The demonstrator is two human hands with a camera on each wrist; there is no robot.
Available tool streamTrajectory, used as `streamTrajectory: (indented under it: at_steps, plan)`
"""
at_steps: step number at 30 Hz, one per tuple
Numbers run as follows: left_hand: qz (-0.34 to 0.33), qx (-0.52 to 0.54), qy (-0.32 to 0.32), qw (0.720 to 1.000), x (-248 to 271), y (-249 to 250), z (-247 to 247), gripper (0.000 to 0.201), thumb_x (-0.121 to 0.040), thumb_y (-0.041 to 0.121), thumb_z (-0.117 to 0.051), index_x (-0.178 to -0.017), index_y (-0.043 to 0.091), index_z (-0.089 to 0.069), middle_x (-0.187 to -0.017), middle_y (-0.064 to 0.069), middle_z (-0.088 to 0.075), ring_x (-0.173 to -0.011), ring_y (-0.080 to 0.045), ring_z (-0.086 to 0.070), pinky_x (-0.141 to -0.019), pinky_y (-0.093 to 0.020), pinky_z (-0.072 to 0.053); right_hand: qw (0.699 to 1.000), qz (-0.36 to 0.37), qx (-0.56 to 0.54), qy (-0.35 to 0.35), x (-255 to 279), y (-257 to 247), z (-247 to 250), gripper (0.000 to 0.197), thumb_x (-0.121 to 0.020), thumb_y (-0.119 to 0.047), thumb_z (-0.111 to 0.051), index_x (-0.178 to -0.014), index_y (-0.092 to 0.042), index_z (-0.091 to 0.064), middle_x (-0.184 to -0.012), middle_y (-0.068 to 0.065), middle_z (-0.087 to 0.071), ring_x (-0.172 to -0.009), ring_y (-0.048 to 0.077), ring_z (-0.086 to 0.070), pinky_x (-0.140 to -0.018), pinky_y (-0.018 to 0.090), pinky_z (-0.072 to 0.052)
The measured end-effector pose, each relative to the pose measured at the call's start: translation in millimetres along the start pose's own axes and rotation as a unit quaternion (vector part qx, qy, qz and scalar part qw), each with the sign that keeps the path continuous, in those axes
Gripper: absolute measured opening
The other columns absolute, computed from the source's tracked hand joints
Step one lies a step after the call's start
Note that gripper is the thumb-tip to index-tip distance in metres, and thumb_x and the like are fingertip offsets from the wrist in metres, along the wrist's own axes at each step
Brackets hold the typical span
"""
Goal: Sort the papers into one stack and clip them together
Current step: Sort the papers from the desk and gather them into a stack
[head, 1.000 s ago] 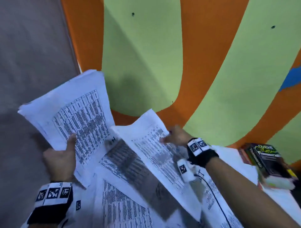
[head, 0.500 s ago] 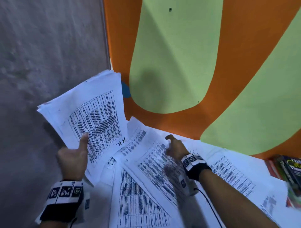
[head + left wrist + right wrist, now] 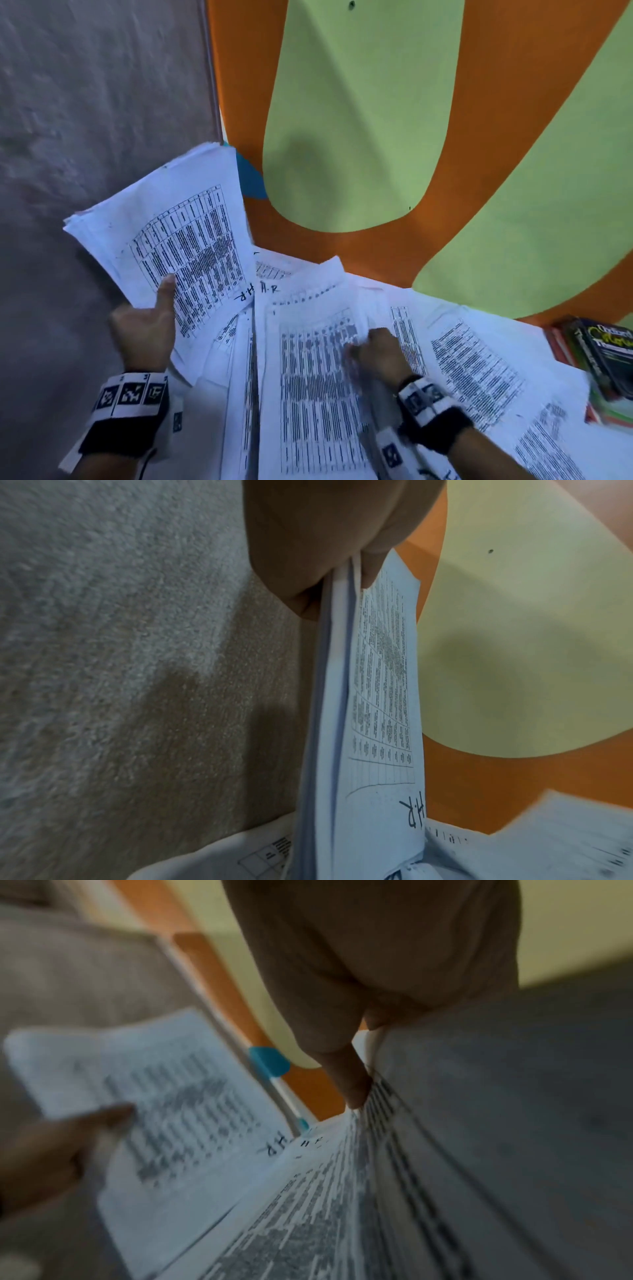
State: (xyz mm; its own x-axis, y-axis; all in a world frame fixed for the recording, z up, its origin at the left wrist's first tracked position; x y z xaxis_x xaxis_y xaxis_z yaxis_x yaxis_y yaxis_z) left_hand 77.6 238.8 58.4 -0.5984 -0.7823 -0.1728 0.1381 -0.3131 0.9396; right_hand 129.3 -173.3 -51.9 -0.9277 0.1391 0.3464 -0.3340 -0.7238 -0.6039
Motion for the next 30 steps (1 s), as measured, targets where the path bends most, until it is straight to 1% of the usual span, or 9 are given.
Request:
streamTrajectory:
  at_steps: [4, 6, 13, 17, 20, 23, 25, 27, 30]
  plan:
    - [-0.005, -0.021, 0.013, 1.0, 7.5, 9.9, 2.9, 0.065, -0.079, 0.047, -0.068, -0.049, 0.003, -0.033, -0.052, -0.007, -0.041, -0.053, -0.014, -0.038, -0.049, -0.027, -0.028, 0.991, 0.031, 0.128, -0.019, 8.2, -15.5, -44.2, 0.026, -0.081, -0.034, -0.066, -0.091, -0.012, -0.056, -0.113, 0.015, -0.055, -0.105, 0.031, -0.055, -0.081, 0.033, -0.049]
    - [-0.016, -0.018, 0.013, 1.0, 10.5, 15.9, 3.7, 0.065, -0.081, 0.045, -0.069, -0.047, 0.004, -0.03, -0.051, -0.005, -0.04, -0.053, -0.011, -0.037, -0.05, -0.027, -0.029, 0.985, 0.034, 0.17, -0.021, 9.5, -17.7, -53.9, 0.037, -0.083, -0.028, -0.065, -0.111, -0.006, -0.054, -0.122, 0.017, -0.045, -0.113, 0.036, -0.049, -0.09, 0.04, -0.049]
    - [-0.026, 0.027, -0.004, 0.999, 3.3, 4.4, -1.6, 0.059, -0.079, 0.046, -0.071, -0.052, 0.005, -0.039, -0.057, -0.006, -0.043, -0.054, -0.01, -0.032, -0.054, -0.034, -0.036, 1.0, -0.019, 0.012, -0.02, 3.2, -6.8, -48.5, 0.043, -0.075, -0.007, -0.073, -0.106, -0.004, -0.044, -0.094, 0.007, -0.059, -0.088, 0.027, -0.063, -0.074, 0.037, -0.059]
    - [-0.04, 0.039, -0.009, 0.998, 5.4, 10.6, -3.2, 0.061, -0.08, 0.043, -0.07, -0.046, 0.008, -0.034, -0.053, -0.005, -0.043, -0.043, -0.01, -0.031, -0.055, -0.032, -0.038, 0.99, -0.053, -0.126, 0.02, 3.3, 6.2, -27.1, 0.03, -0.076, -0.016, -0.077, -0.073, -0.009, -0.048, -0.059, -0.002, -0.048, -0.051, 0.012, -0.048, -0.043, 0.021, -0.038]
    - [-0.038, 0.027, -0.015, 0.999, 5.6, 12.1, -4.2, 0.066, -0.08, 0.044, -0.07, -0.044, 0.006, -0.029, -0.049, -0.003, -0.04, -0.046, -0.01, -0.032, -0.052, -0.029, -0.034, 0.938, -0.078, -0.32, 0.111, 12.4, 30.6, 1.6, 0.04, -0.083, -0.009, -0.071, -0.051, -0.01, -0.047, -0.037, -0.003, -0.045, -0.028, 0.007, -0.04, -0.036, 0.019, -0.031]
    - [-0.035, 0.034, -0.01, 0.999, 7.9, 15.0, -4.9, 0.06, -0.079, 0.044, -0.071, -0.051, 0.002, -0.038, -0.055, -0.008, -0.045, -0.052, -0.012, -0.036, -0.055, -0.033, -0.037, 0.864, -0.138, -0.456, 0.163, 17.0, 58.4, 19.3, 0.036, -0.082, -0.008, -0.07, -0.056, -0.008, -0.045, -0.051, 0.006, -0.043, -0.031, 0.01, -0.038, -0.035, 0.017, -0.029]
    - [-0.029, 0.043, -0.018, 0.999, 9.2, 13.3, -9.1, 0.057, -0.079, 0.046, -0.071, -0.054, 0.003, -0.041, -0.057, -0.009, -0.047, -0.054, -0.013, -0.038, -0.056, -0.034, -0.038, 0.875, -0.17, -0.406, 0.2, 6.5, 73.0, 27.2, 0.035, -0.074, -0.019, -0.076, -0.057, -0.002, -0.05, -0.058, 0.012, -0.054, -0.046, 0.016, -0.044, -0.045, 0.024, -0.035]
    - [-0.02, 0.034, -0.023, 0.999, 9.4, 9.8, -12.6, 0.064, -0.077, 0.05, -0.07, -0.05, 0.005, -0.032, -0.053, -0.008, -0.042, -0.053, -0.014, -0.036, -0.052, -0.033, -0.036, 0.917, -0.18, -0.279, 0.219, -7.0, 76.9, 33.1, 0.042, -0.066, -0.034, -0.079, -0.072, 0.004, -0.064, -0.08, 0.022, -0.068, -0.066, 0.024, -0.062, -0.057, 0.032, -0.046]
    - [-0.011, 0.009, -0.021, 1.0, 8.8, 7.2, -14.6, 0.068, -0.075, 0.055, -0.069, -0.05, 0.008, -0.028, -0.052, -0.01, -0.039, -0.052, -0.015, -0.035, -0.05, -0.033, -0.035, 0.965, -0.166, -0.108, 0.171, -23.8, 71.9, 27.4, 0.047, -0.068, -0.043, -0.077, -0.072, -0.001, -0.058, -0.089, 0.02, -0.066, -0.082, 0.029, -0.067, -0.058, 0.028, -0.045]
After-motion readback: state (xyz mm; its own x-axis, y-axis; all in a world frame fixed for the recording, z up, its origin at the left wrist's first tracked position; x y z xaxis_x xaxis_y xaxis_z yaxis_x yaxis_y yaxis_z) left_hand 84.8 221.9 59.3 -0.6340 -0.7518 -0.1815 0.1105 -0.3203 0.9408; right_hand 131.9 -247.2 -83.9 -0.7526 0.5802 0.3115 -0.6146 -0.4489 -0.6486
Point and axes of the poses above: each hand's wrist, its own x-axis away from the middle knuckle, its own z-axis out of the back of the hand, y = z × x, the point moved 10 cm from there along -x, towards the middle knuckle
